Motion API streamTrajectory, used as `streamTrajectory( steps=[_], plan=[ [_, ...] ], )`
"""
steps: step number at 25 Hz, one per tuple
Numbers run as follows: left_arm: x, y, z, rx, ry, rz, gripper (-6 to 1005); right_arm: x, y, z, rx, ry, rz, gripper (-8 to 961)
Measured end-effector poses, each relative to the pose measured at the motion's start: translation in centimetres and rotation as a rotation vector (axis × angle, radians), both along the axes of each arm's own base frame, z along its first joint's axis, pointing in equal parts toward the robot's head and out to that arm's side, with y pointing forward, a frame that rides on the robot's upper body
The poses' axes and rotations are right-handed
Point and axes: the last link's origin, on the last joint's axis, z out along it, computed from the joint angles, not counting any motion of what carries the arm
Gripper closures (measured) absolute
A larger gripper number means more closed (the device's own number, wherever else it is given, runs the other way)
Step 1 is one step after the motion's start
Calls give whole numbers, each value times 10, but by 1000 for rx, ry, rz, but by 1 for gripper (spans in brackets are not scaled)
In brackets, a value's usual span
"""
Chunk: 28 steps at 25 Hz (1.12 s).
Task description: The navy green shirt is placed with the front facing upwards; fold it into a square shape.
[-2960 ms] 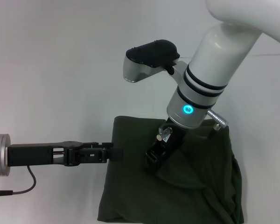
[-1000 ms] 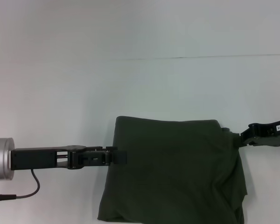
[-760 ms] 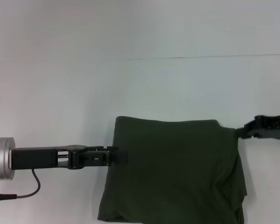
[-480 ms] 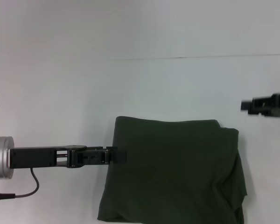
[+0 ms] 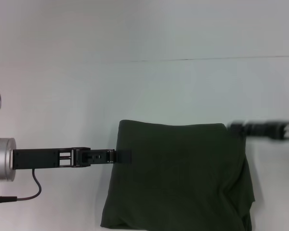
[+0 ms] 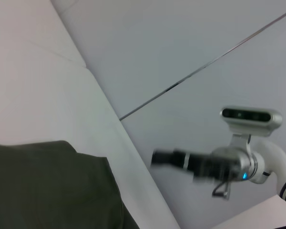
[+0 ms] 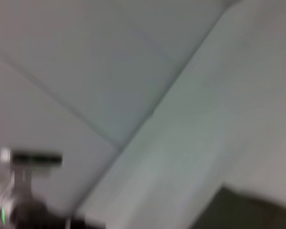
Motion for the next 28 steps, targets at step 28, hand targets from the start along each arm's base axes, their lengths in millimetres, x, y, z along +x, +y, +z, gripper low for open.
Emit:
streamTrajectory(
  steps=[28],
  plan=[
    [-5, 10, 1, 7, 33, 93, 65, 13, -6, -12, 20, -244, 169, 129]
  ],
)
